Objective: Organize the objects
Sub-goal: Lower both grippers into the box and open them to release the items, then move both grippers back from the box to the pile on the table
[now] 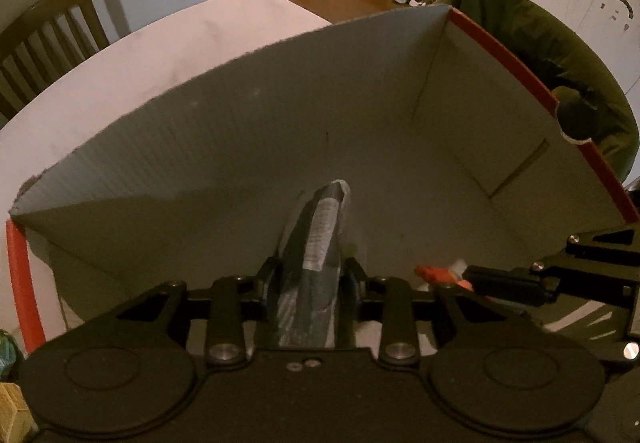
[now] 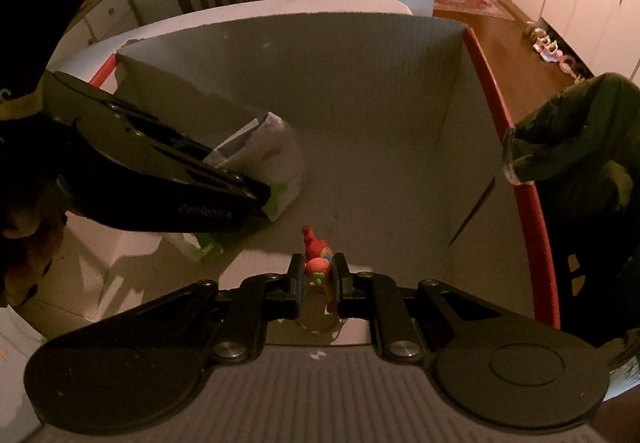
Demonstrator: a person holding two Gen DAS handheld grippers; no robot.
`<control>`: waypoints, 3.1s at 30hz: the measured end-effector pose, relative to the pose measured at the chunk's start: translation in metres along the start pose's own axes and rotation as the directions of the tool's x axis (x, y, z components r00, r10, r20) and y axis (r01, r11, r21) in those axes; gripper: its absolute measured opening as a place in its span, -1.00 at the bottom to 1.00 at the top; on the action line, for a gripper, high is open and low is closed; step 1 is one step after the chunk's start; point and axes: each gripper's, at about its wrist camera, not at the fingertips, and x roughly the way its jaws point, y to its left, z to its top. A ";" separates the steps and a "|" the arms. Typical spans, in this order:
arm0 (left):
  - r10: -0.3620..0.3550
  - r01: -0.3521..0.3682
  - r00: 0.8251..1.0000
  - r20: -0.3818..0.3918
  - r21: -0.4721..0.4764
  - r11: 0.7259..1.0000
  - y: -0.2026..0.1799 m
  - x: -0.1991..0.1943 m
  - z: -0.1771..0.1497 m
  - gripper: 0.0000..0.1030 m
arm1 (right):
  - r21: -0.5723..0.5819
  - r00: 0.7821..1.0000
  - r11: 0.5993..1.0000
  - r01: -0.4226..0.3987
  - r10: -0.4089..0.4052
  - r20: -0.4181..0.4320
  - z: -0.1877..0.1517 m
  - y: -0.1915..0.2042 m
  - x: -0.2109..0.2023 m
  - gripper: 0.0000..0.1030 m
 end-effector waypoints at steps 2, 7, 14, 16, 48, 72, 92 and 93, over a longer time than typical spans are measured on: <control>-0.002 0.002 1.000 -0.004 -0.005 1.000 0.001 0.000 0.000 -0.25 | 0.005 1.000 1.000 -0.001 0.001 0.000 0.001 0.000 0.000 -0.74; -0.015 0.015 1.000 -0.004 -0.024 1.000 0.001 -0.001 0.000 0.03 | 0.036 1.000 0.999 -0.017 0.017 0.001 0.001 -0.002 -0.004 -0.73; -0.015 0.017 0.999 0.049 -0.057 0.998 0.006 -0.020 -0.002 0.26 | 0.055 0.998 0.997 -0.049 0.047 0.038 -0.005 -0.007 -0.021 -0.72; -0.012 0.016 0.998 0.068 -0.058 0.998 0.007 -0.027 -0.003 0.27 | 0.059 0.997 0.997 -0.052 0.049 0.059 -0.006 -0.008 -0.029 -0.72; 0.040 0.038 0.911 0.411 -0.179 0.983 0.072 -0.199 -0.108 0.49 | -0.019 0.943 0.991 -0.130 0.129 0.308 -0.005 0.092 -0.131 -0.43; 0.166 -0.058 0.895 0.413 -0.263 0.963 0.209 -0.237 -0.230 0.99 | -0.028 0.945 0.989 -0.148 0.149 0.292 -0.023 0.255 -0.115 0.77; 0.200 -0.076 0.938 0.282 -0.396 0.915 0.288 -0.195 -0.287 0.99 | -0.098 0.971 0.990 -0.099 0.118 0.209 -0.033 0.361 -0.056 0.78; 0.202 -0.081 0.940 0.275 -0.393 0.916 0.290 -0.191 -0.289 0.99 | -0.103 0.974 0.989 -0.103 0.122 0.191 -0.032 0.364 -0.051 0.78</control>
